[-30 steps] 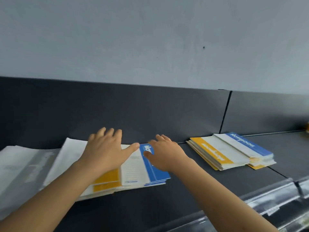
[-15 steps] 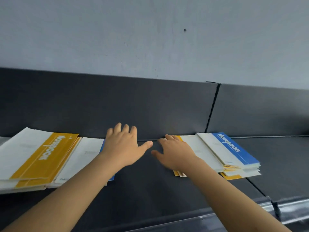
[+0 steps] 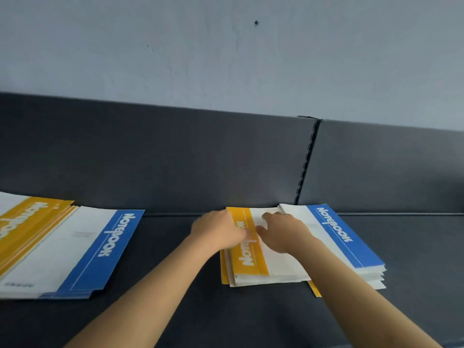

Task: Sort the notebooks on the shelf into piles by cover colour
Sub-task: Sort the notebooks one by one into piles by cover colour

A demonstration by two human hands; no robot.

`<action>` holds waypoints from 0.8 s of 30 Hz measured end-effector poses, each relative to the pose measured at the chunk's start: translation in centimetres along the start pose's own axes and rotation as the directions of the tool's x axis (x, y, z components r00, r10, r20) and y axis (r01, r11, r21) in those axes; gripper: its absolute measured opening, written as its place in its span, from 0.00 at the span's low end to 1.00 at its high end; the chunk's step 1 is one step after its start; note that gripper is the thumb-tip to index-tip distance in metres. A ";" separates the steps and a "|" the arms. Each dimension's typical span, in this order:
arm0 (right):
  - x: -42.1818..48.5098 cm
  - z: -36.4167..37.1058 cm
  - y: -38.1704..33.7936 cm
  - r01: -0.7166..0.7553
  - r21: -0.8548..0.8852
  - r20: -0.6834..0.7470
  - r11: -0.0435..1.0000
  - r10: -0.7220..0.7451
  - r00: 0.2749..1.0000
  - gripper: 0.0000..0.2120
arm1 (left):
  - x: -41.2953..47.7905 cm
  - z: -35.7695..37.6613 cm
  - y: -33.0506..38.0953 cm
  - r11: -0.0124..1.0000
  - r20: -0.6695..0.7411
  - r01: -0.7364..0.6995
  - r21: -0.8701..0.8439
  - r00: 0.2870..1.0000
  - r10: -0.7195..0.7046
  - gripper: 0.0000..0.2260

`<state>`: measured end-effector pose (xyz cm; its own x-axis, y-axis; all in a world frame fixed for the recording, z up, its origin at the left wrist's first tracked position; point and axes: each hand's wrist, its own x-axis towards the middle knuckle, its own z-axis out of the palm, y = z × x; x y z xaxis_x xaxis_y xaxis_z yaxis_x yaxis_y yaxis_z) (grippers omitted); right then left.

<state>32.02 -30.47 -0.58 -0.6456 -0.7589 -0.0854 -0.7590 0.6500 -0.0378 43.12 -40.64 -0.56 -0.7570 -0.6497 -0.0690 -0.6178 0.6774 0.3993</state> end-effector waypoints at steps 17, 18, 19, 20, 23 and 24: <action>4.3 4.3 0.5 0.185 0.200 -0.170 0.962 -0.152 0.974 0.20 | 0.6 2.1 -0.5 0.914 -0.203 -0.044 -0.404 0.978 -0.043 0.34; 4.4 4.4 0.6 0.193 0.218 -0.163 0.957 -0.159 0.974 0.23 | 0.4 2.1 -0.4 0.888 -0.192 -0.049 -0.458 0.980 -0.045 0.32; 4.4 4.4 0.6 0.195 0.225 -0.155 0.955 -0.163 0.974 0.25 | 0.4 2.0 -0.4 0.858 -0.172 -0.042 -0.513 0.984 -0.055 0.30; 4.3 4.3 0.6 0.198 0.238 -0.161 0.951 -0.163 0.974 0.26 | 0.3 1.9 -0.5 0.822 -0.153 -0.026 -0.568 0.985 -0.075 0.29; 3.4 3.5 0.9 0.195 0.342 -0.180 0.919 -0.140 0.974 0.19 | 0.7 1.4 -1.2 0.761 -0.160 0.012 -0.649 0.975 -0.152 0.27; 3.1 3.3 1.0 0.204 0.365 -0.175 0.908 -0.148 0.973 0.20 | 0.9 1.2 -1.6 0.787 -0.202 0.001 -0.617 0.966 -0.160 0.23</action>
<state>29.48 -32.05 -4.17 -0.5305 -0.8421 0.0968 -0.7905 0.4503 -0.4151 43.20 -41.85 -2.39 -0.5899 -0.8056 0.0544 -0.3560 0.3200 0.8780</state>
